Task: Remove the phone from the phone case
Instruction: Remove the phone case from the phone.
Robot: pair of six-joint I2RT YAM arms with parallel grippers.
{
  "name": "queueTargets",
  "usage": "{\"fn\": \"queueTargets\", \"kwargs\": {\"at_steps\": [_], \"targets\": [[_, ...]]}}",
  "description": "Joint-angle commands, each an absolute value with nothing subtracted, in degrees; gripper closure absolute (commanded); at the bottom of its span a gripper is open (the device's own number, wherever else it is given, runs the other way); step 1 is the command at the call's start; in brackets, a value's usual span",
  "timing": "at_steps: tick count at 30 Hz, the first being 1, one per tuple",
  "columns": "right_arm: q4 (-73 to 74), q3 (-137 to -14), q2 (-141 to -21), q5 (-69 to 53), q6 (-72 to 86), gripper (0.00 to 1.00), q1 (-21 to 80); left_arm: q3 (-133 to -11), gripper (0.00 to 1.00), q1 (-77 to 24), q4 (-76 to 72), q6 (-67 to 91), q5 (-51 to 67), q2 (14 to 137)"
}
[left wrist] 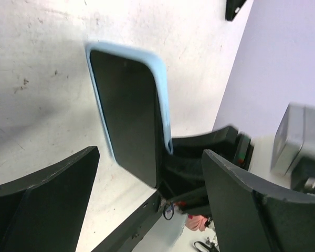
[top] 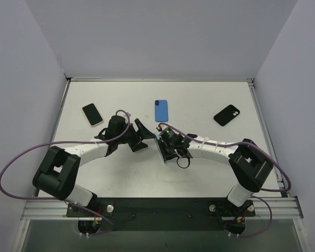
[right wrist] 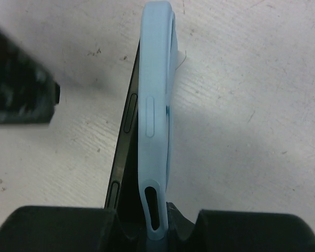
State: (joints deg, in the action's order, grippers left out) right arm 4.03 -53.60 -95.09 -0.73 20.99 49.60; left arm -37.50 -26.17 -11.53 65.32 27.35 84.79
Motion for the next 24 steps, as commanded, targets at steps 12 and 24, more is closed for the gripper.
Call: {"fn": "queueTargets", "kwargs": {"at_steps": [12, 24], "targets": [[11.69, -48.34, -89.91, 1.49, 19.34, 1.0, 53.17, -54.49, 0.14, -22.5, -7.71, 69.68, 27.24, 103.08], [11.6, -49.83, -91.84, 0.97, 19.51, 1.0, 53.35, -47.99, 0.16, -24.7, -35.92, 81.38, 32.52, 109.06]]}}
